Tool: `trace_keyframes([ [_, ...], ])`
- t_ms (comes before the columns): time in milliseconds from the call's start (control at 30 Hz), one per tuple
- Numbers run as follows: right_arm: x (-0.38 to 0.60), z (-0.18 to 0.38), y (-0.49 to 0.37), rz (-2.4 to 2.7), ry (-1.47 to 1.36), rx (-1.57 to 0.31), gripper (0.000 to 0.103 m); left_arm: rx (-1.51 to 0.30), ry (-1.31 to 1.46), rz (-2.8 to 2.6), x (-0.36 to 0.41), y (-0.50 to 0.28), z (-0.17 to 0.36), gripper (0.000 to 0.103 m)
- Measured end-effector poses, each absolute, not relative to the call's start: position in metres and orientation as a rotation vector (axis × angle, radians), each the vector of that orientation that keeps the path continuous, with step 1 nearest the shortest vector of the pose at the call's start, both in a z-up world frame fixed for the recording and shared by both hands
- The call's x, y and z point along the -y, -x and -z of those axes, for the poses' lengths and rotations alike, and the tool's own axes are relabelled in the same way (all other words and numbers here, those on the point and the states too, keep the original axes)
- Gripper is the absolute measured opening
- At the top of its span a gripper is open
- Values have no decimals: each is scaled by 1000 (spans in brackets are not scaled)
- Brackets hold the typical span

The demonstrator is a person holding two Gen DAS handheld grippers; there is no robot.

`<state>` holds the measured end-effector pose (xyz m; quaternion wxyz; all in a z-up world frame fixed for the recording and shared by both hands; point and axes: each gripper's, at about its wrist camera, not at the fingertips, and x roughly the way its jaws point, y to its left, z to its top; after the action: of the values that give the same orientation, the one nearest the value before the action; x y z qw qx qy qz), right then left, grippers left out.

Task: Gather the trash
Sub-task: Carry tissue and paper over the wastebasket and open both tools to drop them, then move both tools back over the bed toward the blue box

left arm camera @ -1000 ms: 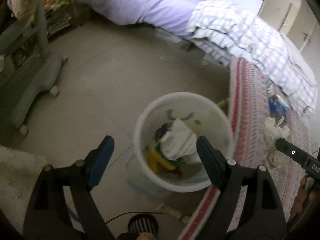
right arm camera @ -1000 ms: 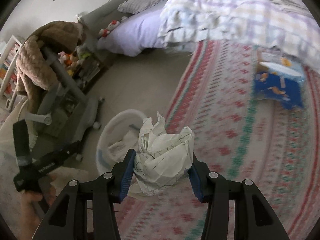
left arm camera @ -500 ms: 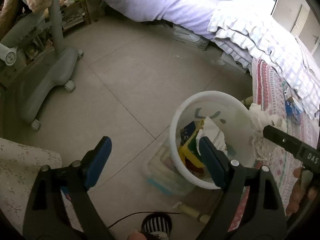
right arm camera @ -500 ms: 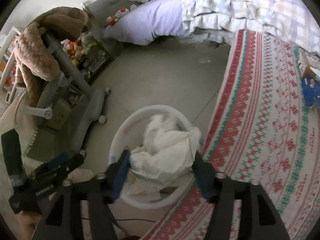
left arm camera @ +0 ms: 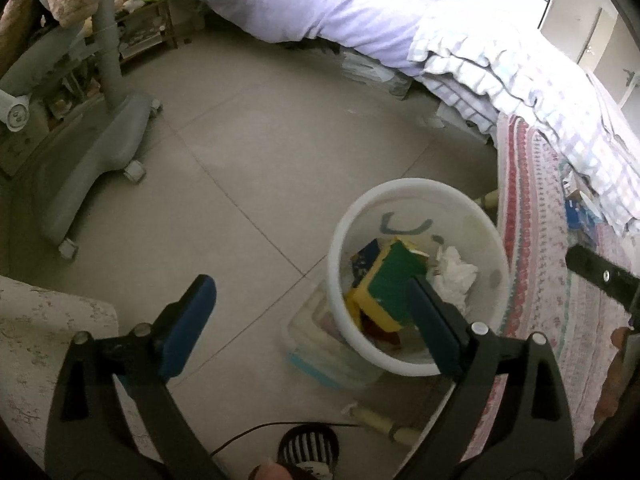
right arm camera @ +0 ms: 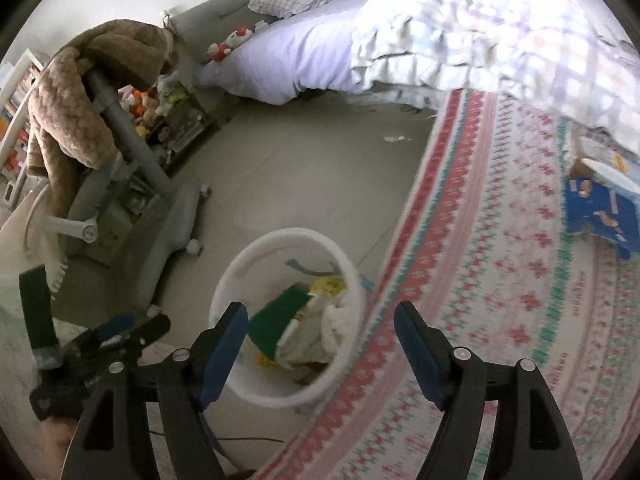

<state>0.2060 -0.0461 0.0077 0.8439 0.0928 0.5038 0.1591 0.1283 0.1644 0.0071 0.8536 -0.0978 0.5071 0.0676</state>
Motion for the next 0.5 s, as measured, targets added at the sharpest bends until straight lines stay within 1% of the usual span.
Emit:
trace_keyframes([
  [67,58,-11,-198,-320,-180,-1059,78,-1063,207,-130,-160,-129,-9,96],
  [200,88,-11,-184,-263,-156,-1065,78,-1051,199,-108,-145,-131,-14,101],
  [500,162,-12,-164,-147,-184,-1053,78,-1067,153,-73,-105,-140,-14,102],
])
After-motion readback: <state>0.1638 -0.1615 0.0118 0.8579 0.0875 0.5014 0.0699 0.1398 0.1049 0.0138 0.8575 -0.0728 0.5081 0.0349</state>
